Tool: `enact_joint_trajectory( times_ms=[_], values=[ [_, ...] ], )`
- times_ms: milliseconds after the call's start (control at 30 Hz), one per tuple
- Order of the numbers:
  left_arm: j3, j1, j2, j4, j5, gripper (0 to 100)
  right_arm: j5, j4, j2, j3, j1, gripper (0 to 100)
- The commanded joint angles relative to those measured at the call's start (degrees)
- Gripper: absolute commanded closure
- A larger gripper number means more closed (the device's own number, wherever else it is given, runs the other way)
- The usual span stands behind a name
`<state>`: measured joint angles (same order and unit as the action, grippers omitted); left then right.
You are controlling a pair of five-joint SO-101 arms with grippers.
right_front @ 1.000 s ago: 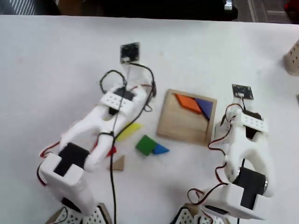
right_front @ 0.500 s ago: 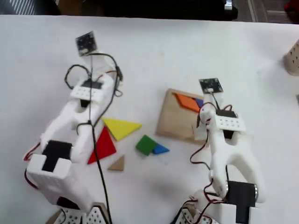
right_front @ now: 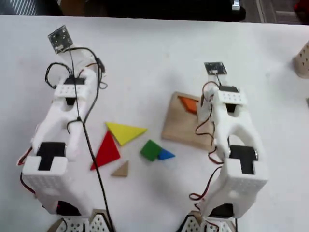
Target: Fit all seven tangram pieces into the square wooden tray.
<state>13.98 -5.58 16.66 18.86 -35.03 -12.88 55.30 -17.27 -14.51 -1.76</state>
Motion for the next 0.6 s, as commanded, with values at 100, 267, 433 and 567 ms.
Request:
enact_joint_trajectory(
  times_ms=[100,267,433,567],
  values=[
    [-5.71,-0.57,0.13,1.93,-1.58,98,2.11,-0.75,-0.92,6.24,2.42,98.1],
    [-5.80,-0.57,0.13,2.02,-1.58,98,2.11,0.57,-0.48,5.89,2.24,98.1],
    [-5.80,-0.57,0.13,2.02,-1.58,98,2.02,2.24,-0.48,5.89,2.33,98.1],
    [-5.89,-0.57,0.13,2.02,-1.58,98,2.37,3.30,-0.40,5.89,2.24,98.1]
  ],
)
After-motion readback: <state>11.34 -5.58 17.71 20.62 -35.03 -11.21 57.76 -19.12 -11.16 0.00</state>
